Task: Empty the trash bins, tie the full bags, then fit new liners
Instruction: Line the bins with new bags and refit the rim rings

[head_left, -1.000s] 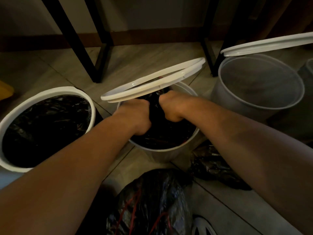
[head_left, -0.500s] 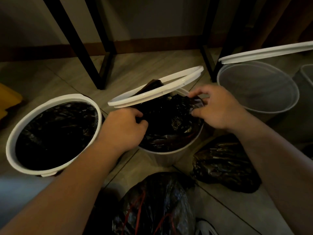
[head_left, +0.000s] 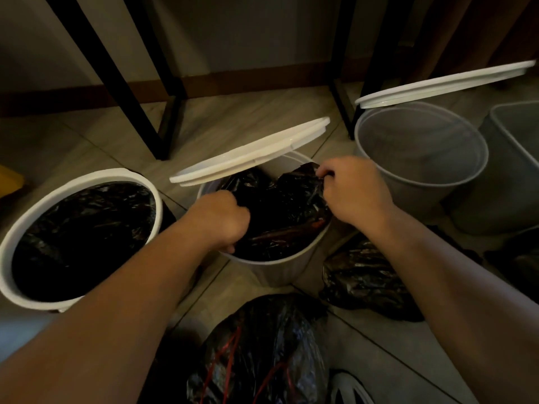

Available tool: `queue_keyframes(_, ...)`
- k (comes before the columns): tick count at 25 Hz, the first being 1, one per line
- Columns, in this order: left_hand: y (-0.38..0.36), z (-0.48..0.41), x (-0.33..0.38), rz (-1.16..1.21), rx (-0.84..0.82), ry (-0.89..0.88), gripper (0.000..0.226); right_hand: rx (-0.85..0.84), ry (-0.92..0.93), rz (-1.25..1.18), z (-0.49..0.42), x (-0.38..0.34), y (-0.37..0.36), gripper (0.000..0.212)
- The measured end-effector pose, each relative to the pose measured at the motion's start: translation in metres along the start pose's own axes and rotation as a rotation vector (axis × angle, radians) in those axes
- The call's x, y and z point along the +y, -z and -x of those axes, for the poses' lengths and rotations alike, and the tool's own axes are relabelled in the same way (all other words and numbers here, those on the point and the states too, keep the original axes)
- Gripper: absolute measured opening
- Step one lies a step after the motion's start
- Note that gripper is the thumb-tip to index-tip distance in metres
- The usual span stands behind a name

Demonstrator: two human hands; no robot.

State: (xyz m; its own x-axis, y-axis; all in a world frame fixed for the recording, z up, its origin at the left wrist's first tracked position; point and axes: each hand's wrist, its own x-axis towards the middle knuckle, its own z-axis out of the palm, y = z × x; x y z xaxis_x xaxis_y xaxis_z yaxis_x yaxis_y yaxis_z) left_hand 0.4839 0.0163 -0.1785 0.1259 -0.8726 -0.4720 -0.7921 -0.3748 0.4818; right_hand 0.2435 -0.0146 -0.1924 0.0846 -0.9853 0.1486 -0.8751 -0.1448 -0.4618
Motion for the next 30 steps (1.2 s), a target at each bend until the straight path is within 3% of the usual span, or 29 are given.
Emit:
queue_keyframes(2,0.005,0.020,-0.008,0.125,0.057,-0.044,0.036,-0.019,-0.165,-0.268,0.001,0.010,0.000,0.020)
queue_keyframes(4,0.005,0.042,-0.018,0.155,0.251,-0.144,0.034,-0.059,-0.318,-0.596,0.006,0.011,0.000,0.019)
queue_keyframes(6,-0.002,0.063,-0.029,0.174,0.426,-0.183,0.032,-0.068,-0.361,-0.721,0.013,0.015,-0.001,0.020)
queue_keyframes(13,-0.060,0.095,-0.058,0.291,0.554,-0.137,0.033,0.000,-0.340,-0.647,0.044,0.030,-0.012,0.031)
queue_keyframes(17,-0.089,0.101,-0.073,0.451,0.486,-0.077,0.071,-0.041,-0.276,-0.598,0.058,0.038,-0.017,0.058)
queue_keyframes(20,-0.091,0.091,-0.078,0.558,0.438,-0.029,0.087,-0.085,-0.298,-0.666,0.065,0.042,-0.023,0.066)
queue_keyframes(27,-0.084,0.070,-0.088,0.766,0.401,0.042,0.075,-0.159,-0.257,-0.588,0.068,0.047,-0.037,0.073)
queue_keyframes(30,-0.083,0.068,-0.091,0.704,0.369,0.101,0.065,-0.137,-0.222,-0.518,0.069,0.048,-0.046,0.065)
